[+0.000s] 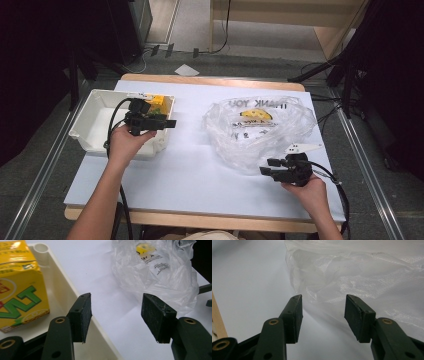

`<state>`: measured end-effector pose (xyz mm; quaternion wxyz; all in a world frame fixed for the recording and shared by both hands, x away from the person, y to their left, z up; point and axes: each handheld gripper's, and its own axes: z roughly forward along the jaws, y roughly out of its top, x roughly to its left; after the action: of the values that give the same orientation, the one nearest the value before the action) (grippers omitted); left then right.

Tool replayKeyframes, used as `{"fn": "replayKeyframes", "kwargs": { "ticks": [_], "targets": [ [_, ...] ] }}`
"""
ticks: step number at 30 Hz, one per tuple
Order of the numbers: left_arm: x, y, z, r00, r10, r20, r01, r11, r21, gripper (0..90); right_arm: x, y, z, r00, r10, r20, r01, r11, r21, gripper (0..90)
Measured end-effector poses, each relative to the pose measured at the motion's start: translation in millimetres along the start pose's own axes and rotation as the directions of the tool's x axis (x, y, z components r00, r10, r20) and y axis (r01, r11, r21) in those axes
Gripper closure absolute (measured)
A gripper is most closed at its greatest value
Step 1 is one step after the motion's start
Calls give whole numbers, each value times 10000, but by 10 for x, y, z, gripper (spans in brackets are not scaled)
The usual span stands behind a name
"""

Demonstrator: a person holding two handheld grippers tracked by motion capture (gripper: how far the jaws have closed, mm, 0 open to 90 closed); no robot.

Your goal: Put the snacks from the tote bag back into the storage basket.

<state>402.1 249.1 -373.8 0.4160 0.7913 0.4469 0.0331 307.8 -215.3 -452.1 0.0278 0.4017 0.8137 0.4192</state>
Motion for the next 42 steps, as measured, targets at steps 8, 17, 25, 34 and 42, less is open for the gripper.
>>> {"fn": "replayKeyframes", "kwargs": {
  "ticks": [8,17,25,34,42],
  "targets": [
    [-192,-4,133,9989,364,300,-373,9988,312,419,1,6,14,10000,-21,-53,22,10000,23,497],
    [-347,-18,243,9963,369,770,-406,9981,472,393,1,6,23,10000,43,-67,-43,10000,16,491],
    [-525,-70,410,9921,841,926,-921,9921,858,393,15,0,44,10000,-15,-95,16,10000,80,491],
    [-703,-158,584,9856,1062,1320,-1197,9879,990,393,21,-2,51,9999,-103,-134,104,9999,76,489],
    [-847,-267,718,9790,1472,1412,-1633,9804,1103,400,37,4,47,9997,-162,-193,160,9998,-68,488]
  ]
}}
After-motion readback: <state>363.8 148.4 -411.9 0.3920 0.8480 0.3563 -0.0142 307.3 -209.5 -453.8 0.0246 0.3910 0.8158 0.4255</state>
